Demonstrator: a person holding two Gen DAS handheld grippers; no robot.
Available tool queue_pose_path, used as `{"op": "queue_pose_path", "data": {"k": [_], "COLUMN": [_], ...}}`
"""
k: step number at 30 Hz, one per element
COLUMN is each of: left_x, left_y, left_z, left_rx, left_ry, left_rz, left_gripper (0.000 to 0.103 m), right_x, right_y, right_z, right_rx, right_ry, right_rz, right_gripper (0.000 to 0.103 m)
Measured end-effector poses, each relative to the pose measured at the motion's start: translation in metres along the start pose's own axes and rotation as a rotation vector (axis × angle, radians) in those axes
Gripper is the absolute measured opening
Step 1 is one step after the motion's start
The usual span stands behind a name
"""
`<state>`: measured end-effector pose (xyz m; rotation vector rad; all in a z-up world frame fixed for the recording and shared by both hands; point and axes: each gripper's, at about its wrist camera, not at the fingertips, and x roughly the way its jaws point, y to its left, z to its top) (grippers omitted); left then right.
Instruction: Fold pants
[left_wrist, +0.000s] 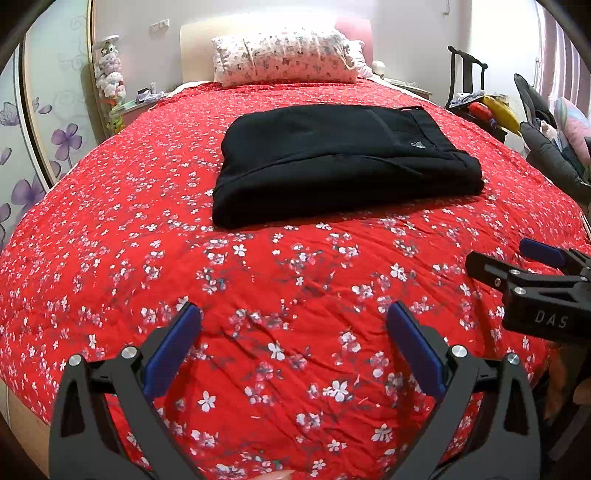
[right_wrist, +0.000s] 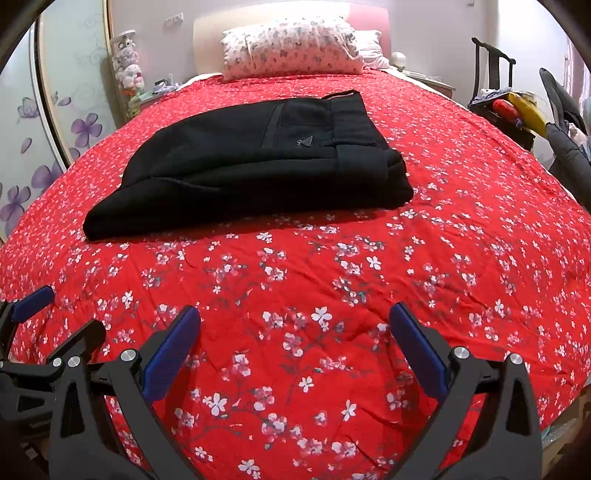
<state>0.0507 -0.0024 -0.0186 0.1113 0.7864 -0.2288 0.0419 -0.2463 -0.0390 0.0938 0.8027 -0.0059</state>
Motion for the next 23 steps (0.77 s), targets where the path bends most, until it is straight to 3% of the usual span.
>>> {"op": "queue_pose_path", "data": {"k": [12, 23], "left_x": [-0.0077, -0.0046], "left_y": [-0.0088, -0.0056], "left_z": [0.0027, 0.0060], "left_rx": [0.036, 0.020], "left_ry": [-0.040, -0.014], "left_rz": [0.019, -0.004], "left_gripper": [0.101, 0.101], "right_x": [0.0000, 0.0005], "right_y": [-0.0003, -0.0010], "right_z": [-0.0002, 0.0002], "right_rx": [0.000, -0.002], "right_ry": [0.002, 0.004], "right_rz": [0.000, 0.001], "right_gripper": [0.102, 0.102]}}
